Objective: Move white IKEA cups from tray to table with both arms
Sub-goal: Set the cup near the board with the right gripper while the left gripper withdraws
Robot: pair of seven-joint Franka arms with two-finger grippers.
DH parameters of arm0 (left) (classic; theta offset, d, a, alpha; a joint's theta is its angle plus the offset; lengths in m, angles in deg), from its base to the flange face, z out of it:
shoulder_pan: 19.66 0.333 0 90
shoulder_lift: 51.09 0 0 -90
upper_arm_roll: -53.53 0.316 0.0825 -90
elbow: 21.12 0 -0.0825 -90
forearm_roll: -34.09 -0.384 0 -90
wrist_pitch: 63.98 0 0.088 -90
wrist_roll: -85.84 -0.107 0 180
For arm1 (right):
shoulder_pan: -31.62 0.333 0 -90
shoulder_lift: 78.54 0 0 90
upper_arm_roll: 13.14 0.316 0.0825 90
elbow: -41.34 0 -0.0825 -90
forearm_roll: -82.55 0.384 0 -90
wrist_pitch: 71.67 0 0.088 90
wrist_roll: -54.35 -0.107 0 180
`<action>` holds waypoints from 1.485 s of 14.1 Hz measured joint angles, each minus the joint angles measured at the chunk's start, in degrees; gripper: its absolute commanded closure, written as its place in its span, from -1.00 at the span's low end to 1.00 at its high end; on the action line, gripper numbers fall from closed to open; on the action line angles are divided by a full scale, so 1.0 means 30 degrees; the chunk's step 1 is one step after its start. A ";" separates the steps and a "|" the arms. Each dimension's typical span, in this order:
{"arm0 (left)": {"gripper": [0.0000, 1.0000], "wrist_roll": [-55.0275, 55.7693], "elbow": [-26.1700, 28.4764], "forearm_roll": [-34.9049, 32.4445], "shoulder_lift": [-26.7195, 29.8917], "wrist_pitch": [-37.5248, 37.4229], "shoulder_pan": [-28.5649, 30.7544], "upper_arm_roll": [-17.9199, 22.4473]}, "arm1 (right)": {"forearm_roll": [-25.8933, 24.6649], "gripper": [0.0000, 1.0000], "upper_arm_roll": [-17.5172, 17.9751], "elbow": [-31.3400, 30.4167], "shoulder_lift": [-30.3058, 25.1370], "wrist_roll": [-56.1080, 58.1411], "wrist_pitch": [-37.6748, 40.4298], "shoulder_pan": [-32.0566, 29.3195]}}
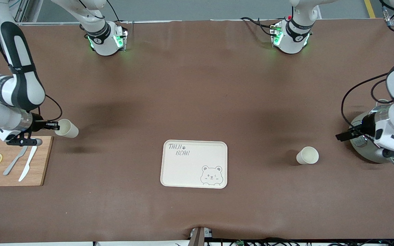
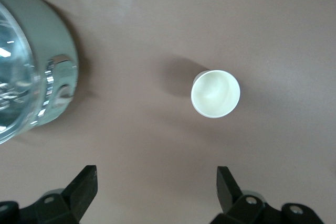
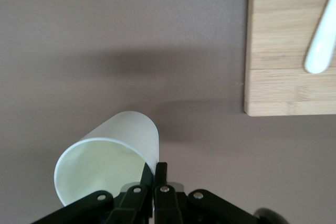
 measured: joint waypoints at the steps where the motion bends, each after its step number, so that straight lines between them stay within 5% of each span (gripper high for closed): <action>1: -1.00 -0.0001 -0.0366 0.0001 0.0317 -0.0759 0.0102 0.0000 | -0.0012 1.00 0.0105 -0.0646 0.0013 0.0000 -0.0813 0.0036; 8: -1.00 0.0000 -0.1881 0.0012 0.2260 -0.4214 0.0035 -0.0235 | -0.0096 1.00 0.0285 -0.1520 0.0036 -0.0001 -0.1243 0.0323; 9: -1.00 -0.0001 -0.2175 0.0012 0.2333 -0.4515 0.0029 -0.0241 | -0.0161 0.85 0.0284 -0.1531 0.0047 -0.0001 -0.1243 0.0323; 10: -1.00 -0.0010 -0.2525 0.0012 0.2449 -0.4884 0.0041 -0.0242 | -0.0243 0.39 0.0283 -0.1540 0.0059 -0.0002 -0.1243 0.0323; 11: -1.00 -0.0030 -0.2797 0.0012 0.2632 -0.5183 0.0061 -0.0240 | -0.0355 -0.99 0.0284 -0.1547 0.0064 -0.0002 -0.1244 0.0323; 17: -1.00 -0.0094 -0.3027 -0.0709 0.4190 -0.6263 -0.1963 0.0053 | -0.0432 -1.00 0.0288 -0.1063 0.0051 -0.0002 -0.0754 0.0331; 21: -1.00 -0.0130 -0.2854 -0.0994 0.5279 -0.6937 -0.3022 0.0386 | -0.0445 -1.00 0.0404 0.2544 0.0117 0.0007 0.3242 0.0617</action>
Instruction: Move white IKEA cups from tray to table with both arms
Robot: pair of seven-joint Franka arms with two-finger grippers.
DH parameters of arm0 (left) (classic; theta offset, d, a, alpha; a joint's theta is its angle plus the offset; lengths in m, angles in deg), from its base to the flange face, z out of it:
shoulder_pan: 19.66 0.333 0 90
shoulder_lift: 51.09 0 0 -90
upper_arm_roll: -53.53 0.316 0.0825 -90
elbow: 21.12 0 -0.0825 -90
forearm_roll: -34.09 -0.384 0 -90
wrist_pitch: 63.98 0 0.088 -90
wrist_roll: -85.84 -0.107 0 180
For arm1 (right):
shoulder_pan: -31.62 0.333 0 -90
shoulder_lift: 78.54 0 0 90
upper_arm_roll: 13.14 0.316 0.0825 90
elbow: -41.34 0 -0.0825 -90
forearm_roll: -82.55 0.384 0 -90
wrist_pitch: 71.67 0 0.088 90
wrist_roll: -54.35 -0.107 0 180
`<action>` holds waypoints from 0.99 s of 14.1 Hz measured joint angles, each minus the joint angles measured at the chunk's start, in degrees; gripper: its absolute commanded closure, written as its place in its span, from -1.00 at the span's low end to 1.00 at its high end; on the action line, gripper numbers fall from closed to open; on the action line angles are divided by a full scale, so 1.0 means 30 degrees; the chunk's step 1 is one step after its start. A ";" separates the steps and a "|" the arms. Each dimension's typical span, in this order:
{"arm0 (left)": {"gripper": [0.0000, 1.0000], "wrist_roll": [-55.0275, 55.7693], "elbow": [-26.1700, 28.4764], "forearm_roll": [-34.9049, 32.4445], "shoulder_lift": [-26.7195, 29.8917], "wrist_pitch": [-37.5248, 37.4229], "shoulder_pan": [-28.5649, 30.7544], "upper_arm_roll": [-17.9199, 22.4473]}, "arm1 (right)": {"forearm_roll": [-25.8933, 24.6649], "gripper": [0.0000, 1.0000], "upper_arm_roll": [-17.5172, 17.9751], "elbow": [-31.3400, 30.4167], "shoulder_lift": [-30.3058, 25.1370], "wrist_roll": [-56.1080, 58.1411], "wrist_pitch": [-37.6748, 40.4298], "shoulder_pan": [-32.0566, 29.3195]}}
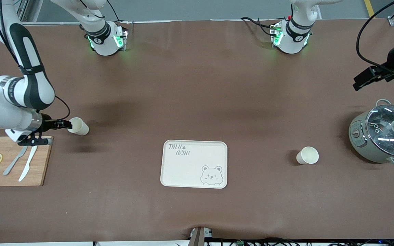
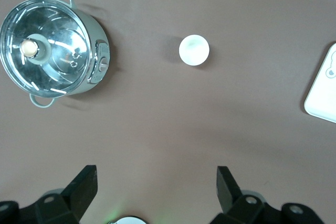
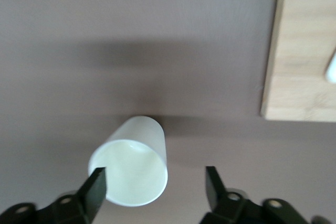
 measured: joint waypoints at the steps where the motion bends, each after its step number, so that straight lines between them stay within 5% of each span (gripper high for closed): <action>1: -1.00 -0.0266 0.0183 -0.0012 0.0224 -0.0079 -0.0277 0.0346 | 0.0004 -1.00 0.0025 0.1664 0.0064 -0.0001 0.2005 0.0225; 4: -1.00 -0.1702 0.0589 -0.0030 0.0609 -0.0078 -0.0767 0.1387 | 0.0014 -1.00 0.0076 0.7227 0.0565 -0.0008 0.8036 0.0937; 7: -1.00 -0.2752 0.0653 0.0195 0.0629 -0.0040 -0.0773 0.1938 | -0.0124 -1.00 0.0084 1.0814 0.0844 -0.0032 1.0674 0.1912; 14: -1.00 -0.2838 0.0843 0.0318 0.0613 0.0464 -0.0914 0.1927 | -0.0154 -1.00 0.0127 1.3267 -0.1347 -0.3611 1.3686 0.3701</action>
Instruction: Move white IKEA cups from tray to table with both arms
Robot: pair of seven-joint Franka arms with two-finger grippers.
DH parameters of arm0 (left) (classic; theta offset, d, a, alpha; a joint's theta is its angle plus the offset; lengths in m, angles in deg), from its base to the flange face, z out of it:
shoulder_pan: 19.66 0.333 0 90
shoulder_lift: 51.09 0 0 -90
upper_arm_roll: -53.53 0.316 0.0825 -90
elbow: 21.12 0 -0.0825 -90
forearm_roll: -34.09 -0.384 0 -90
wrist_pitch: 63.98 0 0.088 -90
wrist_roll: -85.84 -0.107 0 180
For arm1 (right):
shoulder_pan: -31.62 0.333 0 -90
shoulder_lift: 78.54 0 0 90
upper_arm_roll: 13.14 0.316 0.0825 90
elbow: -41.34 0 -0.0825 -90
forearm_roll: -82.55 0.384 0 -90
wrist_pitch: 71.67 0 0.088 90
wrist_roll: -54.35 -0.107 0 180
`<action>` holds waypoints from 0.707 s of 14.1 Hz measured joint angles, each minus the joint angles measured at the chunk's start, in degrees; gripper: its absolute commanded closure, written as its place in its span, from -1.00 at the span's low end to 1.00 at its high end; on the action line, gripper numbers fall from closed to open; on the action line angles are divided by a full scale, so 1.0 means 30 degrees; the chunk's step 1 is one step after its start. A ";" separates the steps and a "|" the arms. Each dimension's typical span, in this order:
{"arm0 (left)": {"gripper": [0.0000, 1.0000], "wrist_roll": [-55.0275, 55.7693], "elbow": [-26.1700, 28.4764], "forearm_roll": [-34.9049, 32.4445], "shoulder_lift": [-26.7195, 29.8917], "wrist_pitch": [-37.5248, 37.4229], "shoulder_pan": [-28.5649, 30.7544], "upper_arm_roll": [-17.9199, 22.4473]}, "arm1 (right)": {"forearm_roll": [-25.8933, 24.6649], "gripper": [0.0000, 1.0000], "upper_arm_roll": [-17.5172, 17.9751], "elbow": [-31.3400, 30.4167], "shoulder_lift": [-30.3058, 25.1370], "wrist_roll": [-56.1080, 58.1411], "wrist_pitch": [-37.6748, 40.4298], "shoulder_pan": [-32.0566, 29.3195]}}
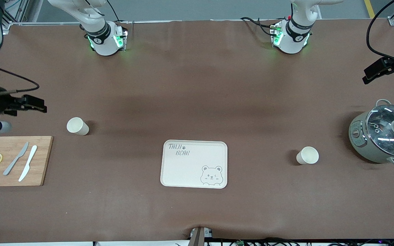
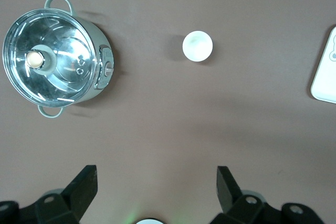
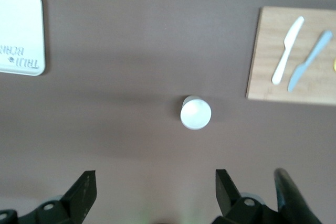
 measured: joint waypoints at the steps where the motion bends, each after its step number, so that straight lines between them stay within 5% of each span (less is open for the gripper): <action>1: -1.00 -0.0004 0.0038 0.0006 0.0000 0.0021 -0.0027 -0.0019 | -0.0010 -1.00 0.0000 -0.0121 -0.0567 -0.0431 0.0239 0.0061; 7: -1.00 -0.0017 0.0214 0.0060 -0.0291 0.0282 -0.0230 -0.0559 | -0.0024 -1.00 -0.0060 -0.3355 -0.4744 -0.0820 0.0060 0.0083; 10: -1.00 -0.0017 0.0216 0.0061 -0.0197 -0.0067 -0.0252 -0.0621 | -0.0086 -1.00 -0.0271 -0.4760 -0.5423 -0.0893 -0.1035 -0.0275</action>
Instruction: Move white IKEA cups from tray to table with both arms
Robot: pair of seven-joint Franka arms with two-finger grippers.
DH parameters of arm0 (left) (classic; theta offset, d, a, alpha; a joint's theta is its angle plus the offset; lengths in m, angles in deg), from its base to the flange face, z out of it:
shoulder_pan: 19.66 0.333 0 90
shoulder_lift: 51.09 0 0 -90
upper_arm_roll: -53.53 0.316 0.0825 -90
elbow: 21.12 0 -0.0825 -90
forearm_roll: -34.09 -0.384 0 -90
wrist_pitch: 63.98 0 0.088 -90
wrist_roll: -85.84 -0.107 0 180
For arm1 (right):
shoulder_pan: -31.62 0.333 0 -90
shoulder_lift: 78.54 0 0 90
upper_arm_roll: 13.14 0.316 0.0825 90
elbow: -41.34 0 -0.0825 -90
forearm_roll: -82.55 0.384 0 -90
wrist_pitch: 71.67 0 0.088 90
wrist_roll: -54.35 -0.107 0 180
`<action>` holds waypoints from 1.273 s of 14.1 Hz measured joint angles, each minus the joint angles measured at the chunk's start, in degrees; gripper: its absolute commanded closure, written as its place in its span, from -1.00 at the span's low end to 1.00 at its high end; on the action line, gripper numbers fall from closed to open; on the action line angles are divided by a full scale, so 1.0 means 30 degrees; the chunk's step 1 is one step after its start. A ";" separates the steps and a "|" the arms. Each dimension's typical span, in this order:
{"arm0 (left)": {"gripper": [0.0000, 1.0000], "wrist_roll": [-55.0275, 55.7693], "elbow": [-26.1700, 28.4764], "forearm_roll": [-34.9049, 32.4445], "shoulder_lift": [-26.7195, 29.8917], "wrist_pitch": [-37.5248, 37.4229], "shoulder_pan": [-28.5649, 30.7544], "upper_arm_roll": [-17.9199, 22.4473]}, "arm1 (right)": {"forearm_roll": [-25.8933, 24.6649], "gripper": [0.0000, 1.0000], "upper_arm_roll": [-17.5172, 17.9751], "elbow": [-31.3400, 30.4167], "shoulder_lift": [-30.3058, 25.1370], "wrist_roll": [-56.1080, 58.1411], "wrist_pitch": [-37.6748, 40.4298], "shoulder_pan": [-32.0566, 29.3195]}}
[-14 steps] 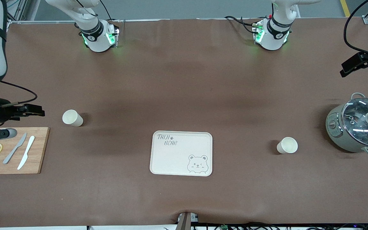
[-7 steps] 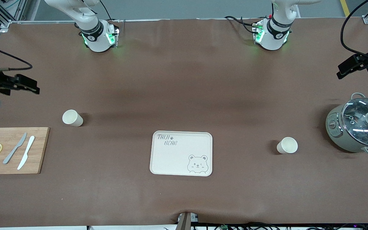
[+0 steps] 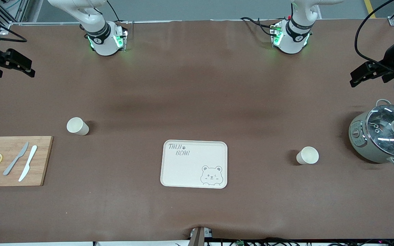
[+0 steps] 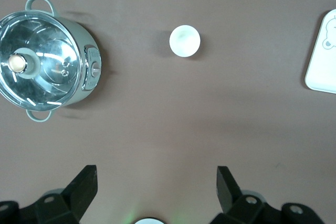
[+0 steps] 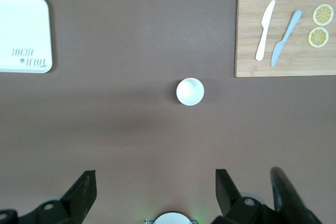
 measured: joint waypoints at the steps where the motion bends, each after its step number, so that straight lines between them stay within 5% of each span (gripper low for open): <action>1: -1.00 0.0000 -0.0009 0.0000 0.0103 -0.0323 0.0002 0.0000 | 0.0000 -1.00 -0.0055 -0.0201 0.0024 0.0001 -0.0197 -0.0112; 18: -1.00 -0.0095 -0.0001 0.0000 0.0366 -0.1491 0.0228 -0.0034 | -0.0038 -1.00 -0.0051 -0.0524 0.0067 -0.0395 -0.0997 -0.0301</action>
